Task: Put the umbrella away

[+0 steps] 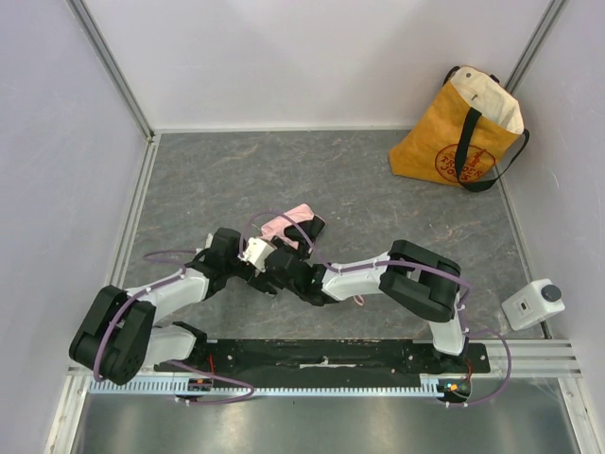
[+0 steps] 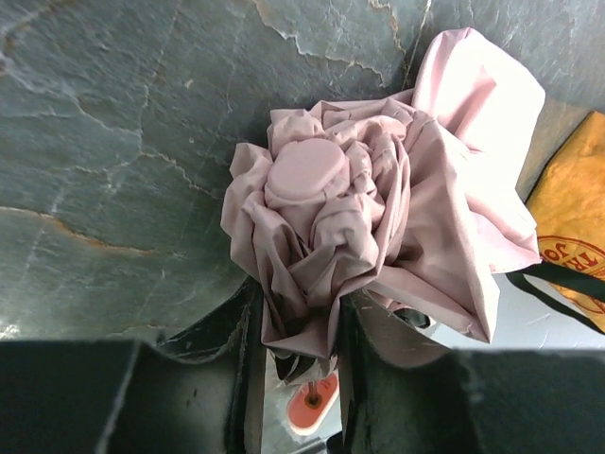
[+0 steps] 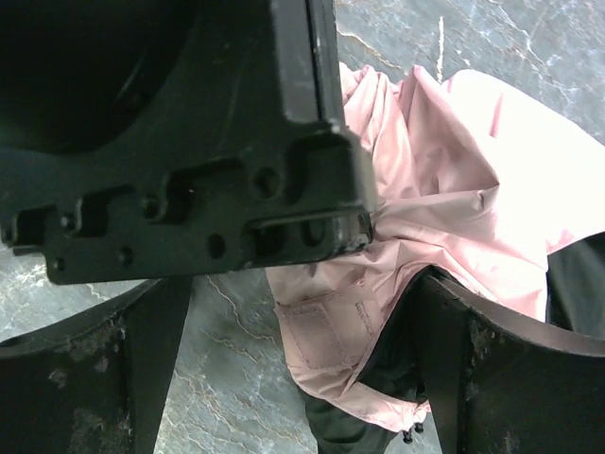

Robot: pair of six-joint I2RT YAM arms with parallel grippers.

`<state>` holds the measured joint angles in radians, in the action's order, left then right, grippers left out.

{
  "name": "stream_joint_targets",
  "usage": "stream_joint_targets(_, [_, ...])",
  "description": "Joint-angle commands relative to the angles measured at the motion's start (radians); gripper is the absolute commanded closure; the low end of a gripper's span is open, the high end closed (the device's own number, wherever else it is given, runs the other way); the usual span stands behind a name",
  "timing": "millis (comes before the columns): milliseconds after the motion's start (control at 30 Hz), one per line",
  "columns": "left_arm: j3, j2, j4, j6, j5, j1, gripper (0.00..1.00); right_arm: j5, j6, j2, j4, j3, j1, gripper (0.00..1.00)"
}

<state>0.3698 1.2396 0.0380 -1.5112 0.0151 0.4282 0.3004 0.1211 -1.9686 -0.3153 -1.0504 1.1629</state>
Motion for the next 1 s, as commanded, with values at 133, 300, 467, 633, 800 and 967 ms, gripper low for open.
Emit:
stream_joint_targets(133, [0.043, -0.078, -0.395, 0.048, 0.085, -0.032, 0.99, 0.354, 0.04, -0.15, 0.298, 0.0, -0.009, 0.02])
stream_joint_targets(300, [0.06, -0.086, -0.431, 0.092, 0.118, -0.052, 0.98, 0.439, 0.061, -0.147, 0.24, 0.038, -0.008, 0.13])
stream_joint_targets(467, [0.072, -0.055, -0.4, 0.111, 0.134, -0.052, 0.98, 0.283, 0.077, -0.105, 0.228, 0.036, 0.001, 0.54])
stream_joint_targets(633, [0.029, -0.032, -0.311, 0.103, 0.129, -0.051, 0.98, 0.099, 0.051, -0.079, 0.275, 0.018, 0.001, 0.8])
stream_joint_targets(800, [-0.037, -0.029, -0.21, 0.092, 0.114, -0.049, 0.98, -0.15, 0.008, -0.119, 0.42, -0.025, -0.019, 1.0])
stream_joint_targets(967, [-0.094, -0.058, -0.115, 0.121, 0.08, -0.051, 0.97, -0.4, -0.037, -0.174, 0.453, -0.017, -0.06, 1.0])
